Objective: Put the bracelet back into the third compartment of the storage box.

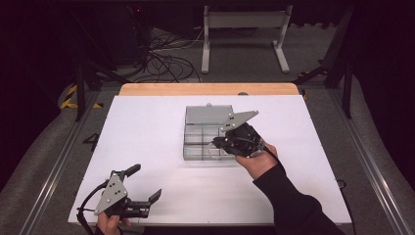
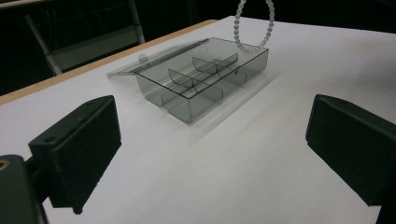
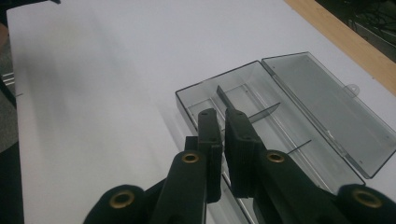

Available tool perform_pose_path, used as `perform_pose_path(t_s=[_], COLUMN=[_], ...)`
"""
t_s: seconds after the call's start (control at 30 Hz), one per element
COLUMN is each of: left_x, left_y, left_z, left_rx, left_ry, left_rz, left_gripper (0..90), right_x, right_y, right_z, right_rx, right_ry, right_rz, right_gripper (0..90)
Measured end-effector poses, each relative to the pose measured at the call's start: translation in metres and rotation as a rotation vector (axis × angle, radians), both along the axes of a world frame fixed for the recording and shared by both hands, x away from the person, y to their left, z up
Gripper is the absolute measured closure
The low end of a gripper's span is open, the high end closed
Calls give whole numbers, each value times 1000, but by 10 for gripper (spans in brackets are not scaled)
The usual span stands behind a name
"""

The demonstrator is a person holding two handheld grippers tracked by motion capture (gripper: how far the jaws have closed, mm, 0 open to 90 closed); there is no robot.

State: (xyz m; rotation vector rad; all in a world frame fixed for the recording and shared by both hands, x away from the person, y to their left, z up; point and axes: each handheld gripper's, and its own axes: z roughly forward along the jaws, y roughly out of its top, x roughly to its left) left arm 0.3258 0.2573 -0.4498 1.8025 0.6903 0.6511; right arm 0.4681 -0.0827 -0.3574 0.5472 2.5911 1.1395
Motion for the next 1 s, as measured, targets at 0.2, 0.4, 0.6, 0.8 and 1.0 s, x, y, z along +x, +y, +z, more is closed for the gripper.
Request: perform_pose_path(t_s=[0.2,0.4,0.6,0.8,1.0], left_x=[0,0,0,1,1], left_y=[0,1,0,0,0], left_z=[0,0,0,-1,-1], left_rx=[0,1,-2,-3,-4], left_ry=[-2,-6,0,0,1], left_rz=[0,-1,-1,-1,-2], left_gripper=[39,39,39,39,39], right_x=[11,24,38,53,66], right_y=[-4,-8,-12,-16,-17], right_z=[3,3,-2,-10,-18], right_rx=[16,28,40,44,41], right_ry=[12,24,38,37,50], right_rz=[-40,-87,-134,-165,-205], right_gripper=[861,861,861,861,861])
